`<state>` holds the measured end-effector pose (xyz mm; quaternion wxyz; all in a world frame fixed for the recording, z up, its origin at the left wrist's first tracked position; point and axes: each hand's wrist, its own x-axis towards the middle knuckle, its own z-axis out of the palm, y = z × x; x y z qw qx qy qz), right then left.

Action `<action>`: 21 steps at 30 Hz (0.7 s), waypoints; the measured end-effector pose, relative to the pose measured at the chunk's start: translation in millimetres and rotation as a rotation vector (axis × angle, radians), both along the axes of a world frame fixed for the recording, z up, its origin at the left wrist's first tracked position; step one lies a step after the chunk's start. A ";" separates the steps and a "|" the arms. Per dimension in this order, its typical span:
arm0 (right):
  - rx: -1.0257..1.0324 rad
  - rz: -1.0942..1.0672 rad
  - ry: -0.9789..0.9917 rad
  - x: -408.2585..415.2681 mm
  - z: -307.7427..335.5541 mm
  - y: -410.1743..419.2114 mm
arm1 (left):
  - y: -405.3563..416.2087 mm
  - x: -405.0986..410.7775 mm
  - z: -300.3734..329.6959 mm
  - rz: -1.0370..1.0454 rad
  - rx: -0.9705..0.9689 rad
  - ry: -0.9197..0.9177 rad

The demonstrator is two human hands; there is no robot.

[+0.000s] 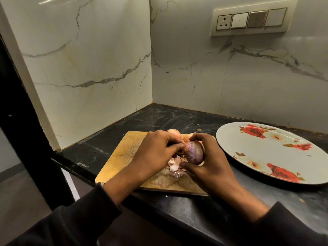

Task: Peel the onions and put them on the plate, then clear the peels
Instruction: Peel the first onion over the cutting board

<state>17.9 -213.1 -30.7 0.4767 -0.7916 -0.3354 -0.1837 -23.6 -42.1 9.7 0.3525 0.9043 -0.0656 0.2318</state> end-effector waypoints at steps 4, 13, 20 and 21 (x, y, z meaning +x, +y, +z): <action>-0.011 0.012 0.020 -0.4 0.3 -0.3 | -2.5 -2.0 0.8 0.048 0.253 -0.081; -0.036 0.047 0.029 -0.3 0.3 -0.6 | -6.1 -7.3 -1.7 0.097 0.528 -0.271; -0.012 0.042 0.034 -0.3 1.2 -1.4 | -6.4 -0.8 -7.7 0.095 0.218 -0.231; -0.008 0.042 0.031 -0.8 1.9 -1.5 | -6.6 0.3 -9.0 0.096 0.163 -0.217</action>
